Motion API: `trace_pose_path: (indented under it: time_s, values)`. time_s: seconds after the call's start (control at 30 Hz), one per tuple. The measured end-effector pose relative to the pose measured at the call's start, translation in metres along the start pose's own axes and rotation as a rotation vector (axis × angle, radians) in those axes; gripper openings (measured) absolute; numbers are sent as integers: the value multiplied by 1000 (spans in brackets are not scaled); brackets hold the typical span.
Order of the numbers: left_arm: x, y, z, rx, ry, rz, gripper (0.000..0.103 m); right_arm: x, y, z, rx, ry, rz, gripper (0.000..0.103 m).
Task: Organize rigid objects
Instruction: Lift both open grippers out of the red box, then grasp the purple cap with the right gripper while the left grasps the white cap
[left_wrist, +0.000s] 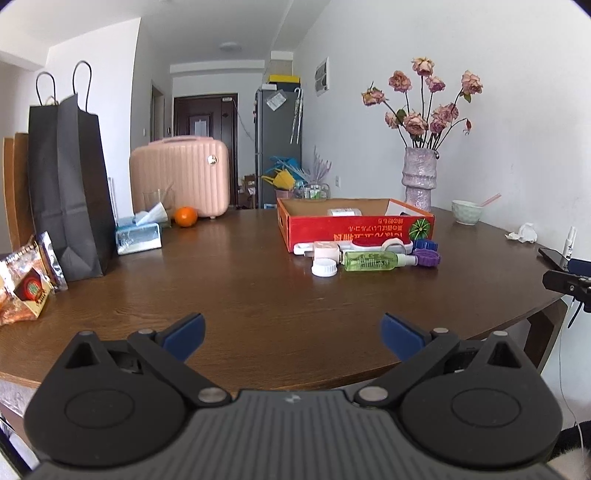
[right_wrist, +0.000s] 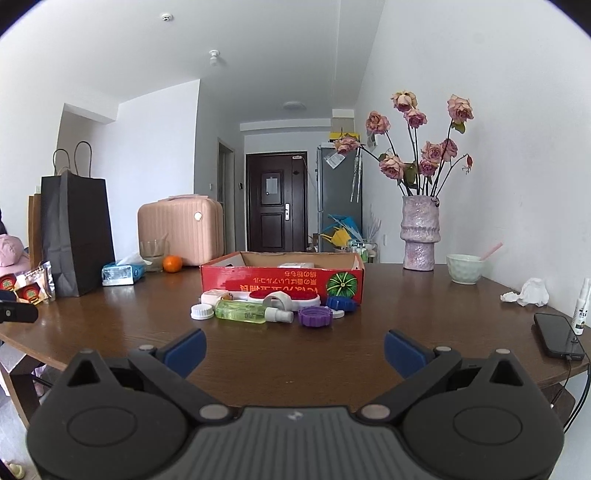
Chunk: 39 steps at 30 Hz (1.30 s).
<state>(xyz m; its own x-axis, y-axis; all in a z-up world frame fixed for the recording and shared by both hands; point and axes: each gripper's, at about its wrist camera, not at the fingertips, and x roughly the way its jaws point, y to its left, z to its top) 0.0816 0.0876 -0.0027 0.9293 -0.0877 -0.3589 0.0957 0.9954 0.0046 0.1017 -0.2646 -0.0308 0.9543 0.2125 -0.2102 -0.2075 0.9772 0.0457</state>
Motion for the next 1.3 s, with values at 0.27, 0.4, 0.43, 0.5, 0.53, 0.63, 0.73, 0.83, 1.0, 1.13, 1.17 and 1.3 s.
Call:
trace_pose_path:
  time_s: [0.27, 0.4, 0.43, 0.5, 0.53, 0.63, 0.73, 0.83, 1.0, 1.13, 1.17, 1.3]
  values:
    - [47, -9, 3, 23, 81, -12, 103, 37, -13, -7, 68, 59, -18, 103]
    - [78, -8, 13, -2, 112, -5, 103, 61, -21, -2, 64, 94, -33, 103]
    - [89, -7, 16, -15, 126, 1, 103, 69, -23, 0, 61, 103, -37, 103]
    - [111, -6, 22, -44, 169, 18, 103, 87, -29, 6, 52, 133, -41, 100]
    - [123, -6, 25, -59, 183, 17, 103, 96, -31, 9, 50, 150, -42, 99]
    - [155, -5, 36, -72, 204, 5, 103, 132, -42, 21, 60, 215, -39, 93]
    - [189, -6, 47, -65, 209, -12, 103, 171, -50, 33, 80, 279, 3, 88]
    - [228, -6, 58, -83, 252, -24, 103, 210, -50, 40, 41, 325, 38, 84]
    - [270, -13, 70, -46, 276, -34, 100, 268, -42, 42, -59, 403, 63, 73]
    - [294, -16, 71, -42, 310, -58, 85, 295, -45, 45, -76, 413, 97, 71]
    - [299, -16, 71, -52, 328, -61, 79, 299, -47, 45, -81, 417, 100, 70]
    - [304, -18, 70, -66, 316, -66, 63, 307, -51, 45, -75, 423, 116, 66]
